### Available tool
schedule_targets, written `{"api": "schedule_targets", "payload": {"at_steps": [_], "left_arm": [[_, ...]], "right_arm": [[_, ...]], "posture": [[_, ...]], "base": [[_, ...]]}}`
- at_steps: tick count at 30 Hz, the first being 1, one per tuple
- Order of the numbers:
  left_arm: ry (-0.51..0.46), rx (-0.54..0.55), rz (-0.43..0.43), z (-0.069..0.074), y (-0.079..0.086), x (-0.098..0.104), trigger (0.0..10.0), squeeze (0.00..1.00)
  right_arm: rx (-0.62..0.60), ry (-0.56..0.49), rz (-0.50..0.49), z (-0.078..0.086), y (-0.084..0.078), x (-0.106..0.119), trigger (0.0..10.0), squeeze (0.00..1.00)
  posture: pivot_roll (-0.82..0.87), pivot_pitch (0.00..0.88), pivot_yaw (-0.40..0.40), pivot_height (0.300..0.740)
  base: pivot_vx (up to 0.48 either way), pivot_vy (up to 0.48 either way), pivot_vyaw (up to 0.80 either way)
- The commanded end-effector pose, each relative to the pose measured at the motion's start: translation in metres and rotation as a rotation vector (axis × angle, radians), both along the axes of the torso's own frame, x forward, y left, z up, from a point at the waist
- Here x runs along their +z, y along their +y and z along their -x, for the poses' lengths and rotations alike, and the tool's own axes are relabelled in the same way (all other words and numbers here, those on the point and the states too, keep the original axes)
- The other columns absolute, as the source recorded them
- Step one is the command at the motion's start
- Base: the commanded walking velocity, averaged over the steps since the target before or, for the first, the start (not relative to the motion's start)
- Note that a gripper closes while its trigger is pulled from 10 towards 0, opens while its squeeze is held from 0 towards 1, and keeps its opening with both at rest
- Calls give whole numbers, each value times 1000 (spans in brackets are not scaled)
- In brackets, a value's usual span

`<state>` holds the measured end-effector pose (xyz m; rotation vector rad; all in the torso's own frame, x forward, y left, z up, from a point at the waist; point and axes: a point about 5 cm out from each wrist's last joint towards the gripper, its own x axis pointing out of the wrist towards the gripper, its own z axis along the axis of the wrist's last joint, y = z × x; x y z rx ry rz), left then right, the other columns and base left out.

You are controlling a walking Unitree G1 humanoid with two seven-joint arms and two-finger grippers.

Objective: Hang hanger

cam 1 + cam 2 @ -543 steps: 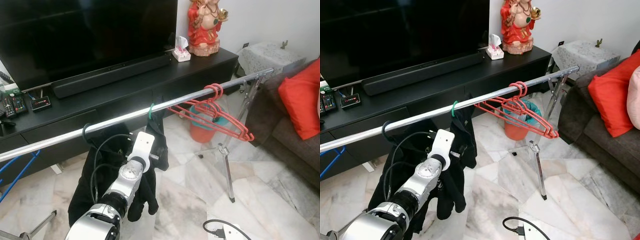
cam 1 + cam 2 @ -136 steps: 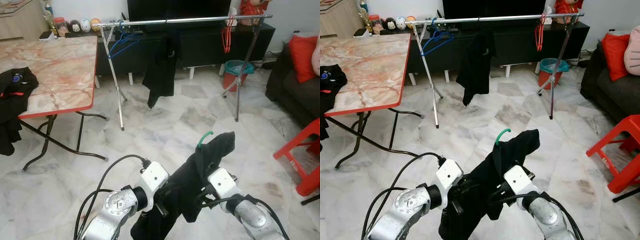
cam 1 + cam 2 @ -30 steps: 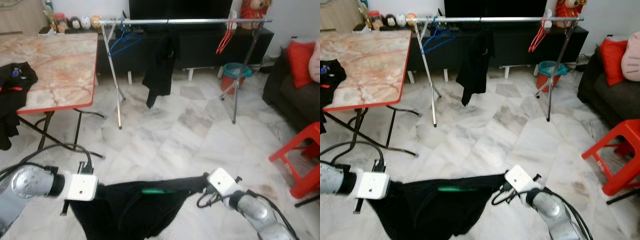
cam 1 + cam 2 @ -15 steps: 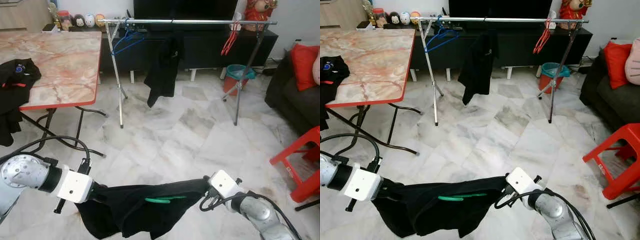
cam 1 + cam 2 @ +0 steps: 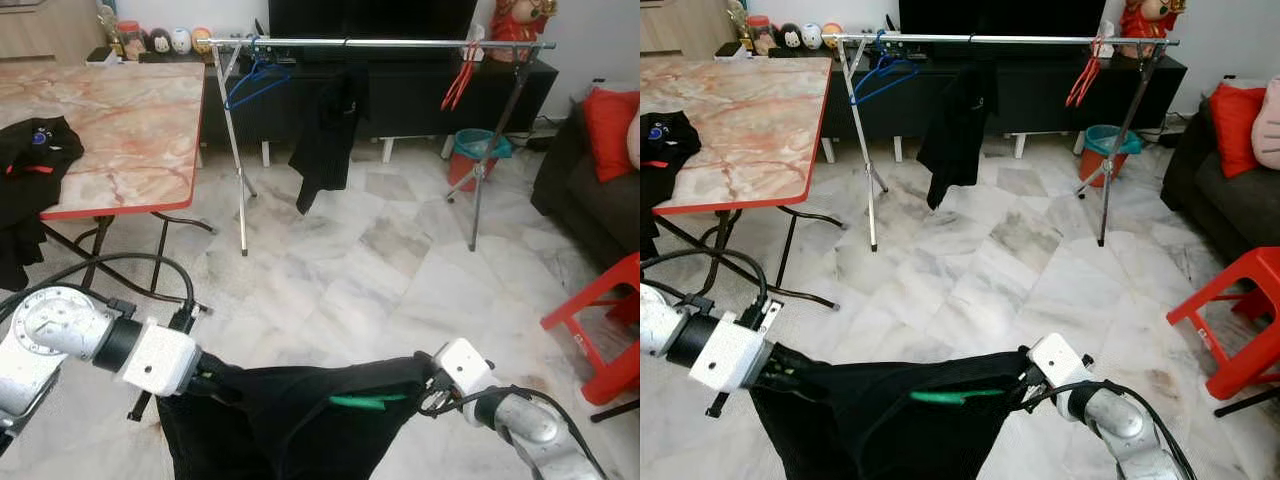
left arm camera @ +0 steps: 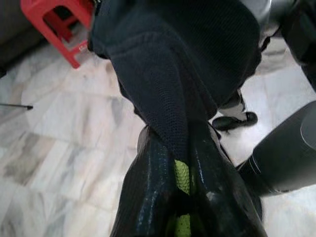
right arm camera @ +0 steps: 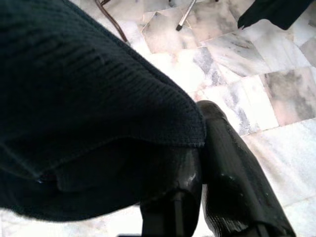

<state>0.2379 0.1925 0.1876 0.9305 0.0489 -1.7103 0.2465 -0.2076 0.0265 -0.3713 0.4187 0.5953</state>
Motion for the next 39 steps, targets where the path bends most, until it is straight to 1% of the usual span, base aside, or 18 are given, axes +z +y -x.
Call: {"api": "schedule_targets", "payload": {"at_steps": [1, 5, 9, 12, 15, 20, 24, 29, 30, 31, 32, 33, 34, 35, 36, 37, 38, 39], "left_arm": [[-22, -57, 30, 1, -4, 16, 10000, 0], [-38, -56, 36, -1, -6, 21, 10000, 0], [-34, -49, 55, -2, -8, 26, 10000, 0], [-49, -35, 80, -4, -10, 26, 10000, 0], [-57, 20, 156, -11, -13, 33, 10000, 0], [-110, 55, 185, -18, -12, 36, 10000, 0], [-100, 47, 151, -18, -9, 36, 10000, 0], [-32, 26, 60, -11, 0, 34, 10000, 0], [-25, 21, 62, -10, -1, 33, 10000, 0], [-12, 17, 79, -8, -4, 32, 10000, 0], [4, 11, 105, -6, -9, 30, 10000, 0], [4, 11, 105, -6, -9, 30, 10000, 0], [8, 6, 111, -5, -11, 28, 10000, 0], [16, -2, 116, -3, -14, 25, 10000, 0], [20, -7, 116, -3, -14, 24, 10000, 0], [21, -8, 115, -3, -14, 24, 10000, 0], [23, -10, 114, -3, -14, 24, 10000, 0], [27, -13, 114, -2, -14, 24, 10000, 0]], "right_arm": [[-72, 6, -30, -2, -11, 0, 0, 0], [-49, 21, -30, 0, -10, -3, 0, 0], [-80, 34, -65, 2, -11, -6, 0, 0], [-75, 49, -84, 3, -10, -7, 0, 0], [-43, 71, -70, 10, -11, -12, 0, 0], [-72, 85, -53, 11, -18, -15, 0, 0], [-76, 85, -57, 12, -21, -14, 0, 0], [-95, 83, -34, 11, -31, -13, 0, 0], [-103, 78, -28, 10, -32, -12, 0, 0], [-112, 65, -26, 7, -33, -11, 3647, 0], [-122, 47, -30, 4, -32, -8, 5608, 0], [-122, 47, -30, 4, -32, -8, 5608, 0], [-121, 39, -42, 2, -30, -6, 10000, 0], [-112, 38, -75, 0, -25, -4, 10000, 0], [-100, 43, -107, -1, -22, -3, 10000, 580], [-96, 44, -113, -1, -21, -3, 10000, 580], [-94, 46, -124, -1, -21, -3, 10000, 1000], [-88, 42, -123, -1, -20, -2, 10000, 1000]], "posture": [[113, 0, -52, 740], [117, 0, -54, 740], [117, 0, -55, 740], [116, 0, -56, 740], [120, 0, -58, 740], [120, 0, -60, 740], [118, 0, -60, 740], [122, 0, -59, 740], [122, 0, -59, 740], [118, 0, -58, 740], [116, 0, -58, 740], [116, 0, -58, 740], [114, 0, -58, 740], [112, 0, -58, 740], [113, 0, -58, 740], [113, 0, -58, 740], [117, 0, -57, 740], [117, 0, -56, 740]], "base": [[0, 0, 0], [0, 0, 0], [0, 0, 0], [0, 0, 0], [0, 0, 0], [0, 0, 0], [0, 0, 0], [0, 0, 0], [0, 0, 0], [0, 0, 0], [0, 0, 0], [0, 0, 0], [0, 0, 0], [0, 0, 0], [0, 0, 0], [0, 0, 0], [0, 0, 0], [0, 0, 0]]}}
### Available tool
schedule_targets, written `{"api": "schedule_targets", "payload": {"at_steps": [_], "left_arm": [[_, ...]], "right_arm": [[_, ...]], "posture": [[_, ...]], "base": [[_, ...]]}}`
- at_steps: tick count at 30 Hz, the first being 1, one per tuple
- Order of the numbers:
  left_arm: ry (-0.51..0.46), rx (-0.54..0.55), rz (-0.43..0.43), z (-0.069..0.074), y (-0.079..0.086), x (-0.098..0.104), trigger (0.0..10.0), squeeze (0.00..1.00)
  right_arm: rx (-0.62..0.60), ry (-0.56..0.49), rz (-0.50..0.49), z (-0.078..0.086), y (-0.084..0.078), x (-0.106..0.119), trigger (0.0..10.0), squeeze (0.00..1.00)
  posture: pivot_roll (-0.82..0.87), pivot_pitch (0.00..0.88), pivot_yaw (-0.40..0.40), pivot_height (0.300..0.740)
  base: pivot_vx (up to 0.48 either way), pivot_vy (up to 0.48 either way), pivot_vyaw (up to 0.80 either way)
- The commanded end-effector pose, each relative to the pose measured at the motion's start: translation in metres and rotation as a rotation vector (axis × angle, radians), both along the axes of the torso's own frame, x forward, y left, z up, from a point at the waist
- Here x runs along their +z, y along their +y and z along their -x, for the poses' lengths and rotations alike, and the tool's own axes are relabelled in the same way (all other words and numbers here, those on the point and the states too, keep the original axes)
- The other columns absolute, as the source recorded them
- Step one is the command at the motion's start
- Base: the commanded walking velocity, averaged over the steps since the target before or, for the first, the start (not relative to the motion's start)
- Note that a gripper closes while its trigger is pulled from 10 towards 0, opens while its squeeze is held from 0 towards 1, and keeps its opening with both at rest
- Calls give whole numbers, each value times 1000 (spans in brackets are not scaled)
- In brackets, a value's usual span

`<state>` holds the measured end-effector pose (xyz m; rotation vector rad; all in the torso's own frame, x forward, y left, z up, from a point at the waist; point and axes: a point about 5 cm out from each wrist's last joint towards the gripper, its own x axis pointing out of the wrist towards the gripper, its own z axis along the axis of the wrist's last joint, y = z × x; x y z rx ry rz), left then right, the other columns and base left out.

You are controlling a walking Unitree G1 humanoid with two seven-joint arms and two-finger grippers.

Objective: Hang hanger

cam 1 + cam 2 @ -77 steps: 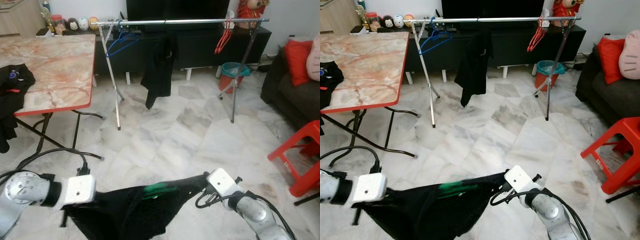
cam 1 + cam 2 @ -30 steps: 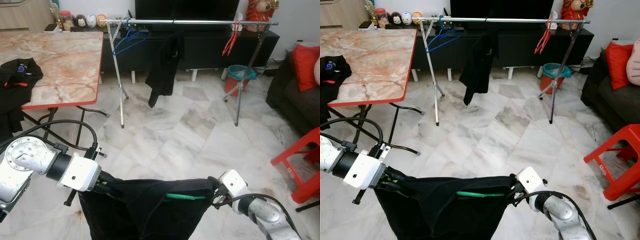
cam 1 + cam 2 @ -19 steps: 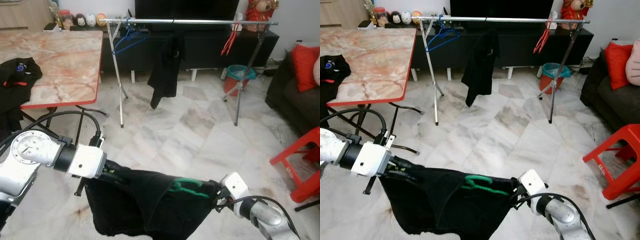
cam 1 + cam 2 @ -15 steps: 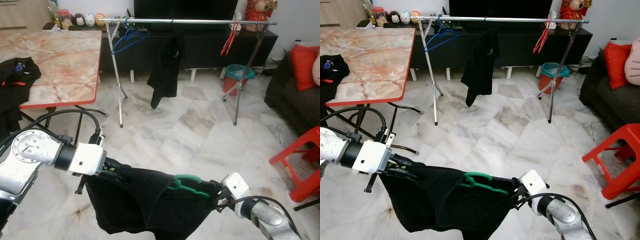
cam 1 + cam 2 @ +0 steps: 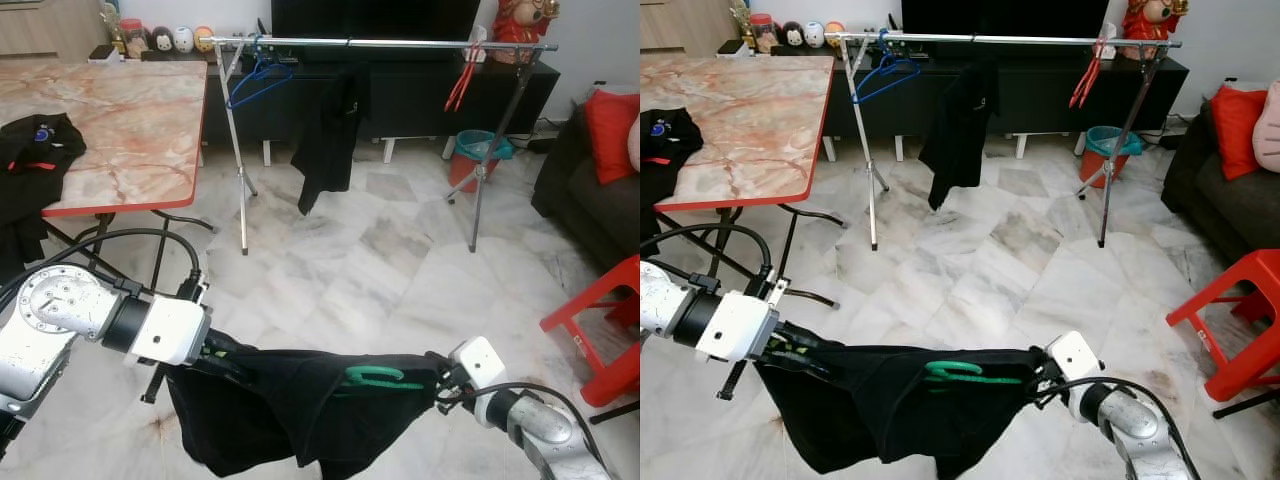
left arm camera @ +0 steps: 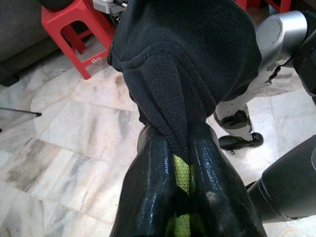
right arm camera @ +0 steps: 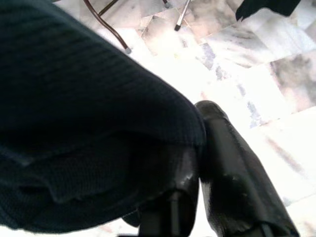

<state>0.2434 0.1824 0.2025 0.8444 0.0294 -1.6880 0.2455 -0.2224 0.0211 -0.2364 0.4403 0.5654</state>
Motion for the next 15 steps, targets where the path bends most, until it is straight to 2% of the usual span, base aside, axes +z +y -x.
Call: {"api": "schedule_targets", "payload": {"at_steps": [1, 4, 5, 8, 12, 15], "left_arm": [[-7, -47, 45, 4, -4, 9, 10000, 0], [-2, -48, 47, 4, -6, 9, 10000, 0], [-3, -42, 59, 3, -7, 9, 10000, 0], [-5, -40, 64, 3, -9, 9, 10000, 0], [-3, -45, 77, 4, -11, 8, 10000, 0], [1, -50, 80, 5, -13, 8, 10000, 0]], "right_arm": [[-25, -7, -8, -2, -5, 3, 10000, 1000], [-15, -16, -16, -4, -4, 5, 10000, 1000], [4, -20, -53, -5, -1, 9, 10000, 1000], [30, -21, -84, -5, 3, 12, 10000, 1000], [108, 9, -126, -2, 11, 15, 10000, 1000], [122, 17, -137, -3, 11, 17, 10000, 1000]], "posture": [[116, 0, -55, 740], [115, 0, -54, 740], [112, 0, -52, 740], [111, 0, -53, 740], [108, 0, -51, 740], [109, 0, -53, 740]], "base": [[0, 0, 0], [0, 0, 0], [0, 0, 0], [0, 0, 0], [0, 0, 0], [0, 0, 0]]}}
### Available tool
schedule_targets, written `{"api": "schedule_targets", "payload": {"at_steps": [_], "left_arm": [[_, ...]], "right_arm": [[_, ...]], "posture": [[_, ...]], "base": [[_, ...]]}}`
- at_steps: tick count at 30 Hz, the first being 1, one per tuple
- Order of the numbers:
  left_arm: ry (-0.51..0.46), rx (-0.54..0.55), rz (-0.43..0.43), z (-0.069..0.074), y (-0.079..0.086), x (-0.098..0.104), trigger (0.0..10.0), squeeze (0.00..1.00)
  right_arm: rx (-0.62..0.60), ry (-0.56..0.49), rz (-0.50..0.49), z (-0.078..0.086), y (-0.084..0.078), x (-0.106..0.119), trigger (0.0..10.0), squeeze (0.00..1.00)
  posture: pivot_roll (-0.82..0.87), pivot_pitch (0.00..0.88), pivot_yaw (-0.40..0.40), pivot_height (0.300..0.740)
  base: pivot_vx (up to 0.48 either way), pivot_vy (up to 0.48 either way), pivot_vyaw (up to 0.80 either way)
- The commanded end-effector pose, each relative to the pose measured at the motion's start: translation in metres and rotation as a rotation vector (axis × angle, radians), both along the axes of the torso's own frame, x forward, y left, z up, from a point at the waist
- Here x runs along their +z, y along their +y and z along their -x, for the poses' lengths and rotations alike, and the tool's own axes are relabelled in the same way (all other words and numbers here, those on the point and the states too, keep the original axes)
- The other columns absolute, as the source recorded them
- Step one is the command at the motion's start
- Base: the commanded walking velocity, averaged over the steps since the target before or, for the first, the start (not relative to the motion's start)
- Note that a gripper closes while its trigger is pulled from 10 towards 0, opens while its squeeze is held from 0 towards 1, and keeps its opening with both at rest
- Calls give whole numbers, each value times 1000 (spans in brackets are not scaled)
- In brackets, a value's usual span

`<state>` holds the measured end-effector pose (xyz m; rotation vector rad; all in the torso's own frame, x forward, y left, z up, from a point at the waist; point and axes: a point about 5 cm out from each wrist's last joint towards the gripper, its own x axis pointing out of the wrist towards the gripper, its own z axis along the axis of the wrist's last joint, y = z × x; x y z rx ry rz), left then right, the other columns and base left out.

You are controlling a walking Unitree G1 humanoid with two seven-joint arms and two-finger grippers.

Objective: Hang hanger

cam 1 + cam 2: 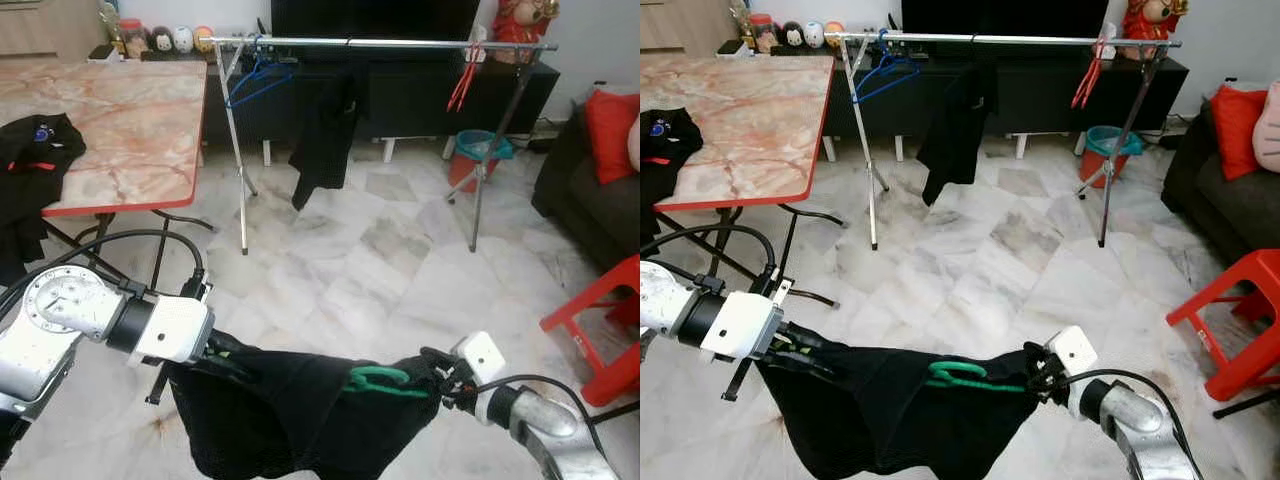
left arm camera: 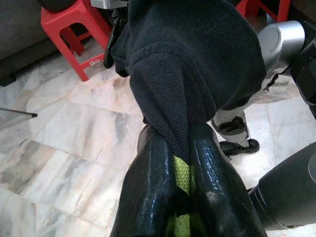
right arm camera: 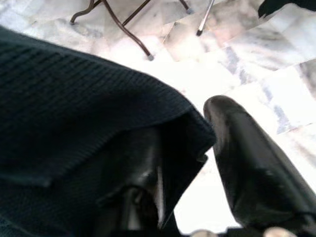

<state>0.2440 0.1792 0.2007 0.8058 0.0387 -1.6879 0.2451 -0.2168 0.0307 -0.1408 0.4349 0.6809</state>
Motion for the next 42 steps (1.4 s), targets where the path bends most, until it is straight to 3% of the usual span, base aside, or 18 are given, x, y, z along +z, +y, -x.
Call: {"api": "schedule_targets", "payload": {"at_steps": [1, 5, 9, 20, 24, 25, 26, 34, 39, 41, 42], "left_arm": [[-28, -61, 64, 6, -10, 9, 10000, 0], [-20, -67, 69, 8, -12, 8, 10000, 0], [-7, -75, 74, 10, -14, 7, 10000, 0], [16, -77, 74, 14, -15, 5, 10000, 0], [28, -78, 68, 15, -15, 4, 10000, 0], [36, -78, 62, 15, -13, 3, 10000, 0], [37, -77, 61, 15, -13, 3, 10000, 0], [57, -73, 57, 15, -12, 2, 10000, 0], [73, -68, 63, 18, -12, -1, 10000, 0], [84, -65, 64, 20, -12, -3, 10000, 0], [89, -62, 66, 21, -12, -4, 10000, 0]], "right_arm": [[31, -22, -32, -5, 6, 8, 10000, 1000], [67, -20, -90, -7, 12, 13, 10000, 1000], [141, 7, -212, -8, 25, 24, 10000, 1000], [216, 17, -259, -13, 35, 34, 10000, 1000], [243, 71, -197, -9, 24, 31, 10000, 1000], [272, 142, -114, -1, 9, 24, 10000, 1000], [280, 157, -94, 1, 4, 23, 10000, 1000], [356, 197, -101, 6, -16, 44, 10000, 1000], [410, 185, -200, 4, -18, 63, 10000, 1000], [398, 112, -300, -2, -18, 80, 10000, 1000], [401, 83, -358, -4, -16, 88, 10000, 941]], "posture": [[109, 0, -53, 740], [110, 0, -53, 740], [109, 0, -51, 740], [115, 0, -50, 740], [113, 0, -45, 740], [113, 0, -43, 740], [113, 0, -43, 740], [105, 0, -37, 740], [105, 0, -35, 740], [105, 0, -34, 740], [102, 0, -32, 740]], "base": [[0, 0, 0], [0, 0, 0], [0, 0, 0], [0, 0, 0], [0, 0, 0], [0, 0, 0], [0, 0, 0], [0, 0, 0], [0, 0, 0], [0, 0, 0], [0, 0, 0]]}}
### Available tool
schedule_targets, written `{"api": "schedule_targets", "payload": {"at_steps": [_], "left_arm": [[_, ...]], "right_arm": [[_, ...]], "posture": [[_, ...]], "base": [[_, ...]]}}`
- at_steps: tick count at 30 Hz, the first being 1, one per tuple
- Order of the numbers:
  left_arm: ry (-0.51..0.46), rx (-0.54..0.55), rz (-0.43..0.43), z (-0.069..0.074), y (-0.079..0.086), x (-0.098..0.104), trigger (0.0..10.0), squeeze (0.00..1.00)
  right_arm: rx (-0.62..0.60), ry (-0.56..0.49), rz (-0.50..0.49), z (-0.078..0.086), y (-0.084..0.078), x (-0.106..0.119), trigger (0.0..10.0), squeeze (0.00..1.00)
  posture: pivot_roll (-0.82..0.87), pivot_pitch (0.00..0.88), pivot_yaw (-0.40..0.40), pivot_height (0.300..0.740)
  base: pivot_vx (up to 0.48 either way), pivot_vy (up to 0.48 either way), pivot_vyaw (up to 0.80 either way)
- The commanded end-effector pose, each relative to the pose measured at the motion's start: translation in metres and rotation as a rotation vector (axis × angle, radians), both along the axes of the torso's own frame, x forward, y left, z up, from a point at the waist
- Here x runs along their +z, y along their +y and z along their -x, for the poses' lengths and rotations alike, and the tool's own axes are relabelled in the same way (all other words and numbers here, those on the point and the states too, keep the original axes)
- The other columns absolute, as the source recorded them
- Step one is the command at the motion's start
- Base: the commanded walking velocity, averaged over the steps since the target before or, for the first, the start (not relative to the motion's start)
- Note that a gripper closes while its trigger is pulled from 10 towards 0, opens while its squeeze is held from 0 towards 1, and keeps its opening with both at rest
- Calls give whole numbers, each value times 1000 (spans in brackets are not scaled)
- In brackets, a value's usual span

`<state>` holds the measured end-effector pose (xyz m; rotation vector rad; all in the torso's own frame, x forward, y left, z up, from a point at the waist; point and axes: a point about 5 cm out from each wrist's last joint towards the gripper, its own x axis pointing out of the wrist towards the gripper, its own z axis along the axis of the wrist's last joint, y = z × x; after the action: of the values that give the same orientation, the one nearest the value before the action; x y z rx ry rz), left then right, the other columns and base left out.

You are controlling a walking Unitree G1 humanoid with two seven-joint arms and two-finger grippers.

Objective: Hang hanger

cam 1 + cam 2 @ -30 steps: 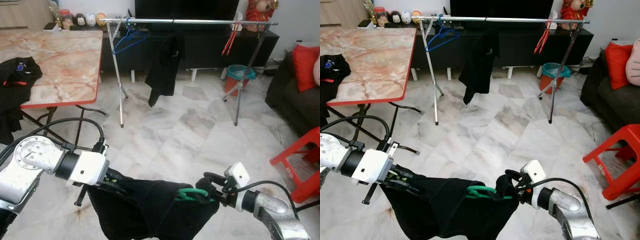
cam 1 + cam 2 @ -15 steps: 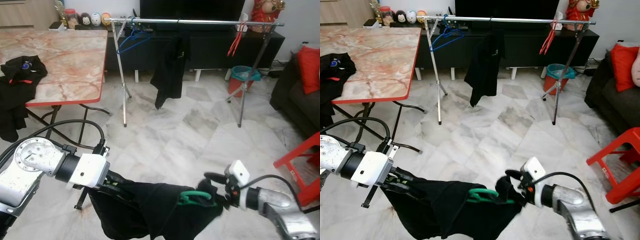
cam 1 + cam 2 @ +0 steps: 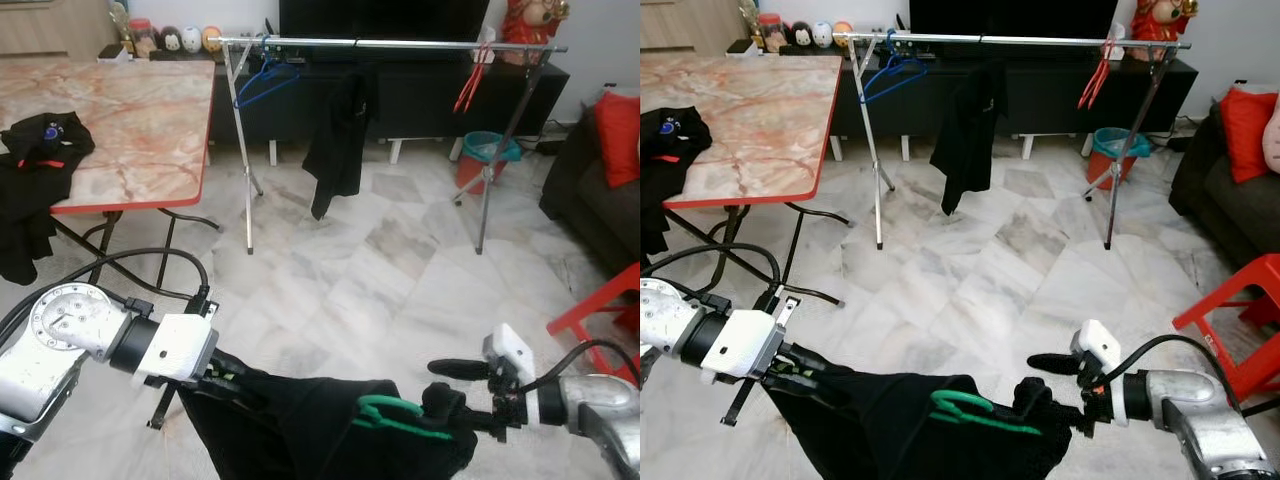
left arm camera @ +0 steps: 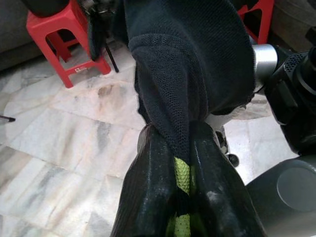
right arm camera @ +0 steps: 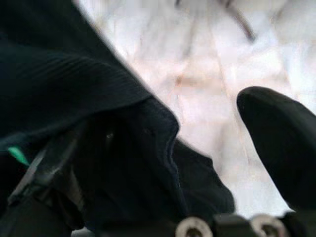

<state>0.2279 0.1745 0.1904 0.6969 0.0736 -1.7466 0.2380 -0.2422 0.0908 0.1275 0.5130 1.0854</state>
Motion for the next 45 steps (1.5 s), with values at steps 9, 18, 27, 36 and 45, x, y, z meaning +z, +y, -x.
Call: {"api": "schedule_targets", "payload": {"at_steps": [9, 18, 27, 36, 45], "left_arm": [[12, -27, 43, 6, -8, -1, 10000, 0], [24, -26, 36, 8, -9, -6, 10000, 0], [18, -10, 25, 7, -7, -6, 10000, 0], [19, 1, 27, 7, -6, -5, 10000, 0], [24, 5, 30, 6, -5, -4, 10000, 0]], "right_arm": [[128, -173, -261, -3, 22, 53, 10000, 0], [97, 13, 177, 11, 7, -6, 10000, 0], [13, 157, 475, 27, -17, -45, 10000, 0], [9, 110, 214, 33, 3, -38, 10000, 0], [22, 70, 67, 27, 12, -23, 10000, 1000]], "posture": [[99, 0, -31, 740], [97, 0, -29, 740], [98, 0, -29, 740], [94, 0, -23, 740], [98, 0, -22, 740]], "base": [[0, 0, 0], [0, 0, 0], [0, 0, 0], [0, 0, 0], [0, 0, 0]]}}
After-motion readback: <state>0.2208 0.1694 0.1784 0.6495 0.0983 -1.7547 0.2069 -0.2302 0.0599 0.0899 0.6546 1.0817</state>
